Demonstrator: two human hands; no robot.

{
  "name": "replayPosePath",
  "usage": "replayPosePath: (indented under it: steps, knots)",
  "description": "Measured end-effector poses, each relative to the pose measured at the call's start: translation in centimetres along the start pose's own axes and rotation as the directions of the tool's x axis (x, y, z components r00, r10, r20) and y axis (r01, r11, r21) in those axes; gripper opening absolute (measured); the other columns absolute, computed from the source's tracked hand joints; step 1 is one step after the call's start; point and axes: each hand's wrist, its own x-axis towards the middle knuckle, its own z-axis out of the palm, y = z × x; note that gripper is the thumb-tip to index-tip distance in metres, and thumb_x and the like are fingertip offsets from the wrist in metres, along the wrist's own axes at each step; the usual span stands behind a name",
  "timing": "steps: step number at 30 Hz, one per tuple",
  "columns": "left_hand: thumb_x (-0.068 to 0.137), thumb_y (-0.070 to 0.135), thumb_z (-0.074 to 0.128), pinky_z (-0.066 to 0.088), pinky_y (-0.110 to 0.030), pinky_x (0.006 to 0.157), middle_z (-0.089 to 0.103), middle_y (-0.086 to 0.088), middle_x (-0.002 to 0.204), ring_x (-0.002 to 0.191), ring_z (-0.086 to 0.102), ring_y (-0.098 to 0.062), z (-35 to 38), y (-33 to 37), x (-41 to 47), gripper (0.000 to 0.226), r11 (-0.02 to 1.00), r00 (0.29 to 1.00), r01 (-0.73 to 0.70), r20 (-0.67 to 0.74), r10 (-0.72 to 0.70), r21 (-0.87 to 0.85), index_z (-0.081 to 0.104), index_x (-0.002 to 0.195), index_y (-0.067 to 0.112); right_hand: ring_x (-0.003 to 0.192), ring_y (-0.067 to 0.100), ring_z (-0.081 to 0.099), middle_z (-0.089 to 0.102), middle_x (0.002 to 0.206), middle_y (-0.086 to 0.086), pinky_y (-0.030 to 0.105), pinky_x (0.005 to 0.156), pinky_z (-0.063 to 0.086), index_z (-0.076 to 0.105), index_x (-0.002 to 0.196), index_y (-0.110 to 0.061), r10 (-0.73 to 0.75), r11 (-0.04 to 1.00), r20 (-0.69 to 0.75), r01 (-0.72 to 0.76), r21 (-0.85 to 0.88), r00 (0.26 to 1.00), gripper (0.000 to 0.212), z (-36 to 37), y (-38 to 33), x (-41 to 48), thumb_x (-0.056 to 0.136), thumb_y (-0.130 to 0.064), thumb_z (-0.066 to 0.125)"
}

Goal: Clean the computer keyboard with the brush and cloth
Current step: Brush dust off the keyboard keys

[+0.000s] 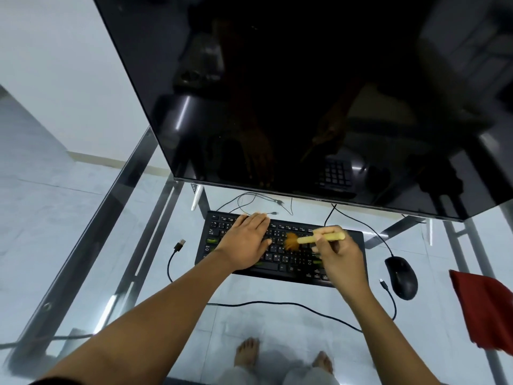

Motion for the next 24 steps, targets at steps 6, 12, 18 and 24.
replayPosePath:
  steps: [6,12,18,24]
  knots:
    - [0.102,0.043,0.029,0.009,-0.04,0.121,0.024,-0.01,0.157,0.147,0.015,-0.022,0.1,0.1,0.1,0.06,1.0,1.0,0.007,0.01,-0.007,0.014,0.022,0.15,0.007,0.077,0.02,0.065,0.071,0.08,-0.009,0.027,0.066,0.05,0.062,0.083,-0.033,-0.046,0.986,-0.04,0.039,-0.161,0.998,0.019,-0.5,0.7,1.5,0.091,-0.017,0.061]
    - [0.102,0.044,0.026,0.011,-0.043,0.12,0.021,-0.011,0.158,0.147,0.012,-0.025,-0.3,0.7,0.1,0.062,0.996,0.998,0.019,0.054,-0.023,0.083,0.018,0.15,0.006,0.07,0.014,0.063,0.067,0.08,-0.005,0.021,0.061,0.049,0.065,0.085,-0.027,-0.043,0.994,-0.034,0.039,-0.098,0.998,0.011,0.9,0.7,2.3,0.093,-0.02,0.061]
    - [0.102,0.046,0.02,0.006,-0.042,0.121,0.017,-0.011,0.159,0.148,0.007,-0.024,-0.4,0.8,-0.3,0.064,0.996,0.998,0.008,0.062,-0.014,0.093,0.015,0.152,0.006,0.077,0.022,0.067,0.07,0.081,0.001,0.034,0.066,0.054,0.067,0.091,-0.026,0.111,0.994,0.069,-0.111,-0.006,0.991,0.008,0.3,1.4,2.9,0.094,-0.025,0.059]
    - [0.097,0.057,0.007,-0.001,-0.038,0.12,0.008,-0.009,0.162,0.149,0.0,-0.022,-0.4,1.9,0.4,0.074,0.996,0.999,-0.002,0.036,-0.001,0.084,0.011,0.153,0.009,0.084,0.025,0.07,0.072,0.086,0.005,0.038,0.076,0.058,0.064,0.091,-0.016,0.193,0.97,0.003,-0.191,0.15,0.981,0.007,-1.8,2.5,3.1,0.095,-0.021,0.059]
